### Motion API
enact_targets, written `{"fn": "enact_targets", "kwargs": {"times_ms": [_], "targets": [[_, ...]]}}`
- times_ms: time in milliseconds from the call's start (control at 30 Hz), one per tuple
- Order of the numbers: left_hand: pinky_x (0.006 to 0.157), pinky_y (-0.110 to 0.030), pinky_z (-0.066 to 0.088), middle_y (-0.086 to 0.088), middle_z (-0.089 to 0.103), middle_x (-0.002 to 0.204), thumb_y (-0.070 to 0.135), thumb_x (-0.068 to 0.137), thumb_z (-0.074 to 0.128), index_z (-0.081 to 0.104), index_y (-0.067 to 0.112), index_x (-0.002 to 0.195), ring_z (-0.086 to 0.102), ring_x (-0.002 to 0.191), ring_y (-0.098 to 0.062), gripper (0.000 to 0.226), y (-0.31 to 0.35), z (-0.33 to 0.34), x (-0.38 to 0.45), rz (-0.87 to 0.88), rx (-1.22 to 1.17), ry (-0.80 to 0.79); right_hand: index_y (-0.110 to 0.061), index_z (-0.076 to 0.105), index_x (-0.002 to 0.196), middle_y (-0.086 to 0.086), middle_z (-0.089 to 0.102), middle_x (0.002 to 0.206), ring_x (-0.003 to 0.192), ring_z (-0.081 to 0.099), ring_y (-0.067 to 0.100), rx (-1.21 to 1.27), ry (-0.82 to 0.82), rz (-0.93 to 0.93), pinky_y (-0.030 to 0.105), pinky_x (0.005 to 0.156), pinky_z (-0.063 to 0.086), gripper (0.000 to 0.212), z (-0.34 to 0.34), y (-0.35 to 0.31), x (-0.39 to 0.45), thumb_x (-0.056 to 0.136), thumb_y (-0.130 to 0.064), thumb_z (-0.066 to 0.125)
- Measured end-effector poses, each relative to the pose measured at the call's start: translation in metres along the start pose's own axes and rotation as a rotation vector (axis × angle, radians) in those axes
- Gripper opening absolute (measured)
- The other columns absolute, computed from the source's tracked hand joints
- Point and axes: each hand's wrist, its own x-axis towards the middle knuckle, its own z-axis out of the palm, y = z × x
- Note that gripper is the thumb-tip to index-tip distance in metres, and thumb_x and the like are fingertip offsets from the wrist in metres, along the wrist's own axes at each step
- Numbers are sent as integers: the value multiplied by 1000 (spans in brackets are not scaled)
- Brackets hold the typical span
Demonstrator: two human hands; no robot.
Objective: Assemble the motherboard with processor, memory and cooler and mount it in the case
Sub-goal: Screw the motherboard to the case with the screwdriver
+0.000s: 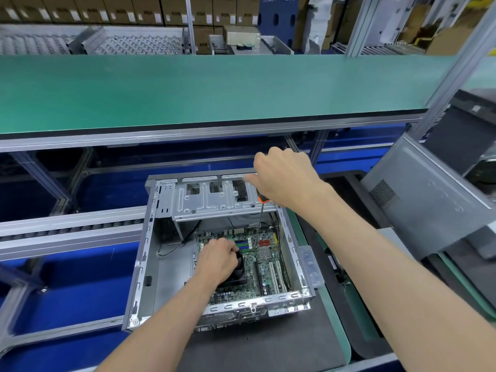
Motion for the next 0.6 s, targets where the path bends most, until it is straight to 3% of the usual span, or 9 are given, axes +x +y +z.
{"fn": "enact_targets", "kwargs": {"times_ms": [67,167,233,300,400,467,533,600], "targets": [[79,-33,54,0,77,94,8,88,48,77,22,104,66,84,-22,36,0,0,0,-2,-1,2,-16,42,88,-1,35,72,69,44,26,63,-4,-26,37,61,32,40,-3,0,0,93,-54,52],[80,-33,52,0,76,92,8,88,48,77,22,105,65,85,-22,36,1,0,0,-6,-5,7,-14,45,101,2,48,95,78,53,27,315,-109,-101,35,60,34,29,-6,2,0,78,-24,60],[79,-32,51,0,76,91,8,88,48,77,22,104,65,84,-21,36,1,0,0,-3,-8,9,-13,45,98,3,49,89,77,52,28,325,-93,-88,33,56,32,21,-5,2,-1,81,-17,58],[75,-31,49,1,76,93,8,88,48,77,22,104,65,85,-21,36,1,1,0,-4,-9,12,-14,41,86,0,37,73,71,47,28,161,-30,-27,34,56,28,18,-3,0,-2,94,-25,53],[73,-30,46,1,76,97,7,88,48,77,22,104,65,88,-21,36,1,1,0,-4,-2,15,-17,35,70,-2,33,69,59,38,22,50,-2,21,35,58,27,41,-1,2,-2,96,-44,51],[74,-30,48,1,76,96,7,89,48,77,22,104,65,87,-20,36,0,1,1,-3,-2,14,-16,44,84,1,43,83,64,44,22,197,-49,-34,33,57,28,24,-3,3,-3,86,-36,59],[73,-29,47,1,76,94,8,89,48,77,22,104,64,84,-19,36,0,1,0,-5,-2,12,-17,47,102,1,46,97,72,49,21,344,-131,-84,31,55,30,27,-5,5,-2,78,-19,60],[71,-28,46,1,76,93,8,89,48,77,22,104,65,84,-20,36,0,1,1,-3,3,11,-15,47,100,2,48,92,76,50,24,349,-122,-72,33,58,35,20,-4,3,-3,84,-16,59]]}}
